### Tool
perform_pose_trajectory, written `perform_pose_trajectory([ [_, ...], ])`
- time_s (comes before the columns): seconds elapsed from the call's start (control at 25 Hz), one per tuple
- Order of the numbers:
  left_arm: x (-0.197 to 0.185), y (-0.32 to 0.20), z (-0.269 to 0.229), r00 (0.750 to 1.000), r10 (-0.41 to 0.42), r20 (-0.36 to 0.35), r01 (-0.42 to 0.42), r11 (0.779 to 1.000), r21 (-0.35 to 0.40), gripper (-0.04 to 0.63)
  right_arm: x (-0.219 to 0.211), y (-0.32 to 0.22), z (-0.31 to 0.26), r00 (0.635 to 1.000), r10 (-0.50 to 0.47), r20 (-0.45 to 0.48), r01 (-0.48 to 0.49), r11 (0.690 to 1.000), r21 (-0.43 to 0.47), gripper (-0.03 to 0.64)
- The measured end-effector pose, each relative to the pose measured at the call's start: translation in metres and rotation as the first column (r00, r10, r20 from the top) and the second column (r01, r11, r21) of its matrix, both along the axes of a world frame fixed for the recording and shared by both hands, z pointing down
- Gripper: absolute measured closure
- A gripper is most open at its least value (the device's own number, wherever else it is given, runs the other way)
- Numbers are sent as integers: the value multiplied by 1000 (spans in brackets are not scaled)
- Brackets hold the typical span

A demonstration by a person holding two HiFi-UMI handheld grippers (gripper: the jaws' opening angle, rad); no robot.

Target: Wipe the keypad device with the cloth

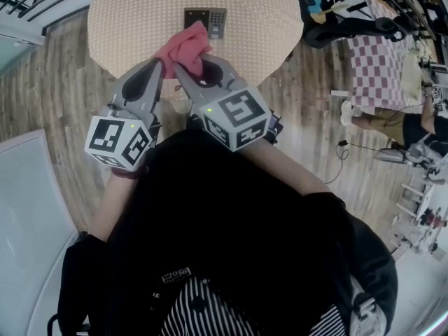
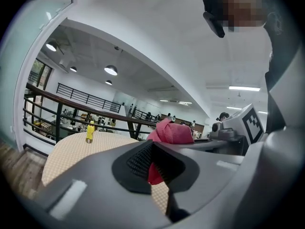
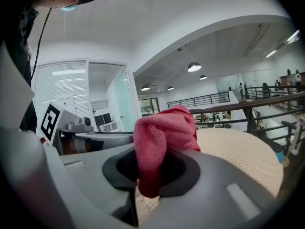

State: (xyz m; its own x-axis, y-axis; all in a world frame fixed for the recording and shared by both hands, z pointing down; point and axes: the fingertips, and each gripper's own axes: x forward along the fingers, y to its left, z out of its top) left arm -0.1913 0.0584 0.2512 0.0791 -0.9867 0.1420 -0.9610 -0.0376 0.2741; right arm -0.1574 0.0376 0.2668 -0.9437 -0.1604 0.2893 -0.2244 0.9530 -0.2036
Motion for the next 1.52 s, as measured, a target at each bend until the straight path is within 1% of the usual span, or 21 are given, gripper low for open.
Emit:
perform_pose_trajectory([
  [0.28, -11, -40, 8, 999, -46, 16, 46, 998, -42, 595, -10, -44, 8, 999, -43, 24, 44, 999, -28, 541],
  [0.44, -4, -58, 12, 999, -31, 20, 32, 998, -60, 595, -7, -57, 13, 999, -47, 26, 48, 998, -30, 541],
  [0.68, -15, -81, -2, 1000, 7, 14, -6, 998, -57, 594, -6, -87, 12, 999, 26, 35, -23, 997, -76, 541],
  [0.8, -16, -92, 2, 999, 52, 2, -52, 997, -59, 594, -9, -94, 14, 998, 65, 19, -64, 995, -75, 541],
  [0.96, -19, -109, 4, 992, 126, -11, -127, 991, -41, 594, -6, -104, 11, 991, 133, -3, -133, 990, -42, 541],
  [1.08, -30, -126, -8, 985, 173, 5, -173, 985, -12, 595, -3, -122, 4, 976, 218, -11, -218, 976, -27, 541],
  [1.2, -42, -134, -14, 974, 225, 19, -225, 974, 4, 595, -14, -130, 1, 962, 274, -21, -274, 962, -18, 541],
  [1.36, -62, -138, 4, 958, 287, -29, -287, 958, -8, 595, -39, -128, 11, 948, 312, -58, -313, 950, -12, 541],
  [1.52, -81, -143, 30, 945, 323, -58, -325, 945, -37, 595, -49, -131, 31, 930, 352, -105, -354, 935, -10, 541],
])
